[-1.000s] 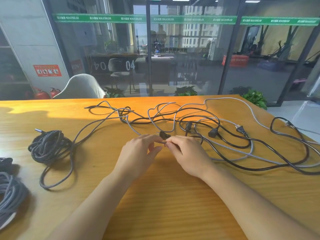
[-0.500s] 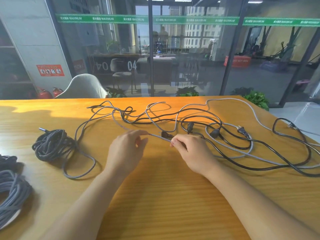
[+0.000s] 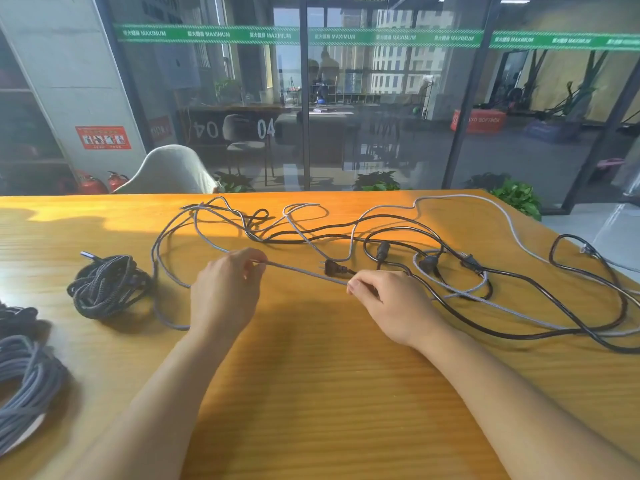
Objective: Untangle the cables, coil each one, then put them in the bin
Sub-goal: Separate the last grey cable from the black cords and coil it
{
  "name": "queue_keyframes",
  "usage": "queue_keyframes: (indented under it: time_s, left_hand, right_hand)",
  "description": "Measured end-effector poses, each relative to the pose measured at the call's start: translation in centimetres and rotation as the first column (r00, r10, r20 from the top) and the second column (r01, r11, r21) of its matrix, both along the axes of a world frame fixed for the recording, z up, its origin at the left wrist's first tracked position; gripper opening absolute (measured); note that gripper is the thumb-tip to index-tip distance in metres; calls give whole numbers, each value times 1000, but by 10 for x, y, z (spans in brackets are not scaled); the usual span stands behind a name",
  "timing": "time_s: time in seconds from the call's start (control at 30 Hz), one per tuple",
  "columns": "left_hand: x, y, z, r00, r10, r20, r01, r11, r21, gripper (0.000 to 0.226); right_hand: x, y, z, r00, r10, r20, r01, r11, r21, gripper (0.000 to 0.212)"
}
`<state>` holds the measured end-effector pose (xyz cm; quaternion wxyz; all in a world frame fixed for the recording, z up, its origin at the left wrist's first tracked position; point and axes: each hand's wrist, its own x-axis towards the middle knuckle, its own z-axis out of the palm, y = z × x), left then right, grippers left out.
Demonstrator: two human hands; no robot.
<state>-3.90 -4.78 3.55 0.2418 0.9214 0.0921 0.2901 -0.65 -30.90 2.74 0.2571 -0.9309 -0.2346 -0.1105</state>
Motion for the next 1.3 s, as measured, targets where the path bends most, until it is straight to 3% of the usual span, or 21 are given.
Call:
queue_keyframes:
  time_s: [0.1, 0.27, 0.4, 0.6, 0.7, 0.87, 0.93, 1.03, 1.2, 1.3]
  left_hand:
    - [-4, -6, -2, 999, -50, -2, 50, 999, 20, 17]
    - [-15, -50, -4, 942, -328, -74, 334, 939, 81, 19]
    - [-9, -36, 1, 981, -196, 2, 196, 977, 81, 13]
    - [-6, 9, 11, 993, 51, 109, -43, 996, -76, 11]
    - [-9, 3, 13, 992, 1, 123, 4, 999, -43, 13]
    - [-21, -46, 2, 958, -287, -26, 288, 953, 99, 21]
    - [-23, -58, 1, 945, -325, -31, 326, 938, 119, 19]
    - [-17, -44, 5, 971, -232, 55, 225, 968, 115, 14]
    - [-17, -13, 16, 988, -27, 149, 33, 999, -35, 8]
    - [-21, -17, 14, 988, -28, 149, 18, 998, 68, 9]
  right_hand:
    - [0, 2, -4, 999, 35, -7, -35, 998, 44, 29]
    - [-1, 8, -7, 996, 83, 33, -86, 992, 97, 28]
    - [1, 6, -7, 998, 58, 30, -61, 994, 92, 25]
    - [7, -3, -6, 998, -41, 46, 38, 997, 62, 27]
    - [6, -4, -5, 997, -30, 70, 25, 997, 71, 26]
    - [0, 2, -3, 987, 67, 144, -84, 990, 117, 24]
    - [-3, 5, -3, 980, 96, 176, -118, 985, 124, 23]
    - [1, 1, -4, 983, 71, 167, -99, 982, 161, 22]
    - [15, -10, -6, 991, -14, 133, -16, 974, 224, 28]
    - [14, -11, -7, 986, -14, 164, -24, 972, 232, 26]
